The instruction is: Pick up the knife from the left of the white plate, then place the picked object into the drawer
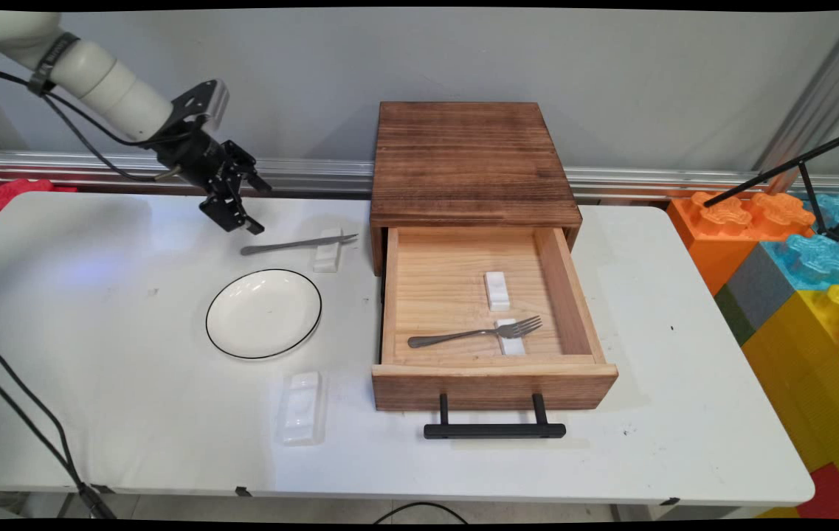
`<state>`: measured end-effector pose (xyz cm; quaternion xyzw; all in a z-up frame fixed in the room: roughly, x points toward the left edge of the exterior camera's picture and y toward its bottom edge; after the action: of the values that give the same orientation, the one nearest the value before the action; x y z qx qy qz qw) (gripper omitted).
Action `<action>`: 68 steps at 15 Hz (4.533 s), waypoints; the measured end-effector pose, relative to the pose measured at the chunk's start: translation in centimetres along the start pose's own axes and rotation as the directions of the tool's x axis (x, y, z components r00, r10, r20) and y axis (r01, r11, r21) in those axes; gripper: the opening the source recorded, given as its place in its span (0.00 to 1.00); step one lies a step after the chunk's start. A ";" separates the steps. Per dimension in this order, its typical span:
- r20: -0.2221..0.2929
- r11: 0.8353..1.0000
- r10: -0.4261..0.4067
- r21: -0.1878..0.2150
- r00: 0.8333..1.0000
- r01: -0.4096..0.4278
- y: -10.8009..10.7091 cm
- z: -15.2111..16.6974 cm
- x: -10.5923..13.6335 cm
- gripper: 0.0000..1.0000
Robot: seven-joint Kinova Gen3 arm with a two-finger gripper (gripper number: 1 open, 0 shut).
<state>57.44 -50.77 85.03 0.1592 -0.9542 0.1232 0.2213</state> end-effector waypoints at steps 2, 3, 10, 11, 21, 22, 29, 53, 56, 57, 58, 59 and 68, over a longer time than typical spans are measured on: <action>0.006 1.000 0.002 0.006 1.000 -0.002 -0.7 0.6 0.4 1.00; 0.010 1.000 0.002 0.009 1.000 -0.002 -1.0 1.0 0.6 1.00; 0.048 0.999 0.004 0.033 0.999 -0.005 -3.4 3.5 1.1 1.00; 0.052 0.999 0.005 0.035 0.999 -0.007 -3.6 3.8 1.1 1.00; 0.113 1.000 0.014 0.020 0.993 -0.017 -5.1 6.5 0.0 1.00; 0.115 1.000 0.015 0.012 0.993 -0.016 -5.0 6.7 -0.2 1.00; 0.115 0.999 0.022 -0.032 0.993 -0.018 -4.4 7.7 -0.8 1.00; 0.075 0.997 0.034 -0.067 0.997 -0.029 -3.1 9.9 -0.8 0.00; 0.086 0.997 0.029 -0.071 0.996 -0.022 -3.2 10.1 -1.1 0.00; 0.089 0.997 0.027 -0.071 0.996 -0.020 -3.2 10.1 -1.2 0.00; 0.093 0.997 0.025 -0.072 0.995 -0.019 -3.3 10.2 -1.3 0.00; 0.095 0.997 0.024 -0.072 0.995 -0.017 -3.3 10.2 -1.4 0.00; 0.095 0.997 0.012 -0.073 0.995 -0.005 -3.4 8.9 -1.1 0.00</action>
<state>56.20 -56.33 77.27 0.1526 -0.9682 0.0818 0.1806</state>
